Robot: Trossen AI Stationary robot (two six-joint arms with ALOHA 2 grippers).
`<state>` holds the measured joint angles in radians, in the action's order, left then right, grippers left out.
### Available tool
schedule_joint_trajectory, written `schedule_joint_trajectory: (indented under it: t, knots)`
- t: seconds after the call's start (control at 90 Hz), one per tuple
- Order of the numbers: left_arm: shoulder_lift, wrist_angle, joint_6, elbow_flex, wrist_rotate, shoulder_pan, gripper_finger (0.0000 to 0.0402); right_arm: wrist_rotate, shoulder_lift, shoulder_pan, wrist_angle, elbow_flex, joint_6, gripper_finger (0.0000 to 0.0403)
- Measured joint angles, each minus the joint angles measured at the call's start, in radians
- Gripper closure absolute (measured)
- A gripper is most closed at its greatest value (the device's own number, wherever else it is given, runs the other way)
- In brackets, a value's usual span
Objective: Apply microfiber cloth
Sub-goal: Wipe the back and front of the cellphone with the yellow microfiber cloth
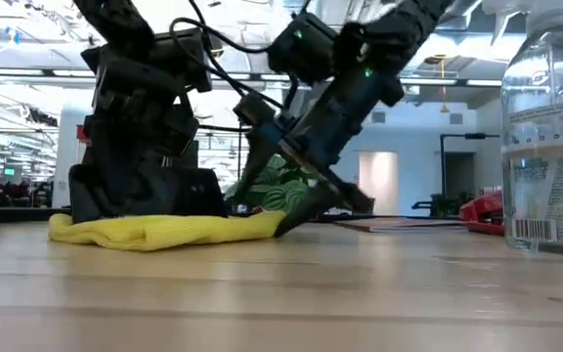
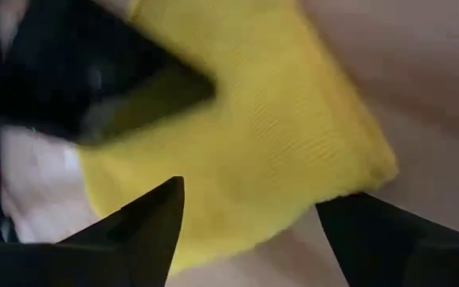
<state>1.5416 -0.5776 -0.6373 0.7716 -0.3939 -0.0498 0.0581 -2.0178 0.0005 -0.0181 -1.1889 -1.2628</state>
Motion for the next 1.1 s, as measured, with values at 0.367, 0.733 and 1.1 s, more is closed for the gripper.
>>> schedule_joint_trajectory:
  t: [0.367, 0.733, 1.1]
  knots:
    - [0.002, 0.016, 0.006, -0.007, 0.006, -0.005, 0.0398, -0.085, 0.003, 0.022, 0.144, 0.113, -0.147, 0.0319]
    - [-0.046, 0.021, -0.015, -0.009, 0.021, -0.004, 0.0398, -0.009, 0.035, 0.002, 0.12, 0.115, -0.073, 0.0203]
    - [-0.083, 0.023, -0.012, -0.042, 0.052, -0.005, 0.0398, 0.011, -0.052, -0.003, 0.272, 0.115, -0.147, 0.0161]
